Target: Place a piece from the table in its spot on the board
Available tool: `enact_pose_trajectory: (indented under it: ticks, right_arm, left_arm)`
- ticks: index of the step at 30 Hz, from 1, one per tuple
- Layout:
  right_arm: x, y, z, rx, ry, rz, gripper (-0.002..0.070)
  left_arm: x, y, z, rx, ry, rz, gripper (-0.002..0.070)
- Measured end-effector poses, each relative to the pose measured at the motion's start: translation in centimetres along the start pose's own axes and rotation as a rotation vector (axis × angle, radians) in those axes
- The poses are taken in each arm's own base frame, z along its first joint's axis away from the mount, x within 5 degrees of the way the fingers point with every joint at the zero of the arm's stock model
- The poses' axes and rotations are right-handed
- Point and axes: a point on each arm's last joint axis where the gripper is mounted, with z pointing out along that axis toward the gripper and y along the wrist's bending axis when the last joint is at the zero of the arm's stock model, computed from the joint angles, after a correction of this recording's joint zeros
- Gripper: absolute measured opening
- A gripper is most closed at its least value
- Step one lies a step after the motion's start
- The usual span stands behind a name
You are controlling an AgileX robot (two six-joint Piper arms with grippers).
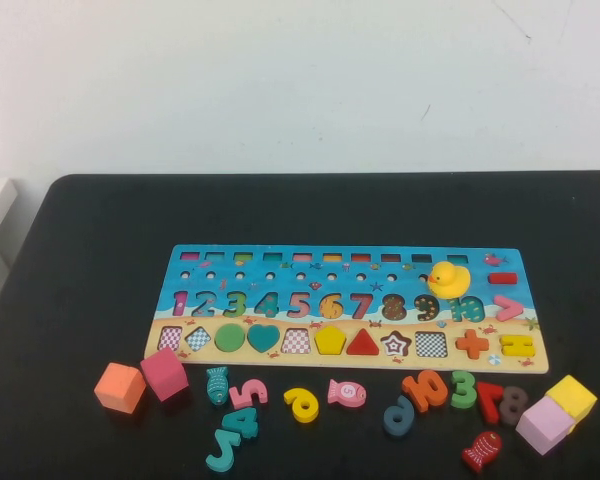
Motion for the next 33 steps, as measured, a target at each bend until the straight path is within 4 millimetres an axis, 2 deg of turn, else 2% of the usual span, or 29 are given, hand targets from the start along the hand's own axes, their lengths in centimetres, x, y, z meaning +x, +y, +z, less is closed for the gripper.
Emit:
enact_pose_trajectory:
  ticks: [5, 33]
  right_arm:
    - [0.0, 0.0, 0.0, 0.0, 0.0, 0.0, 0.0019]
    - [0.0, 0.0, 0.0, 0.0, 0.0, -0.004, 0.0019]
  left_arm:
    - [0.62, -0.2, -0.04, 0.023, 0.066, 0.042, 0.0]
    - [0.63, -0.28, -0.06, 0.033, 0.072, 0.059, 0.0]
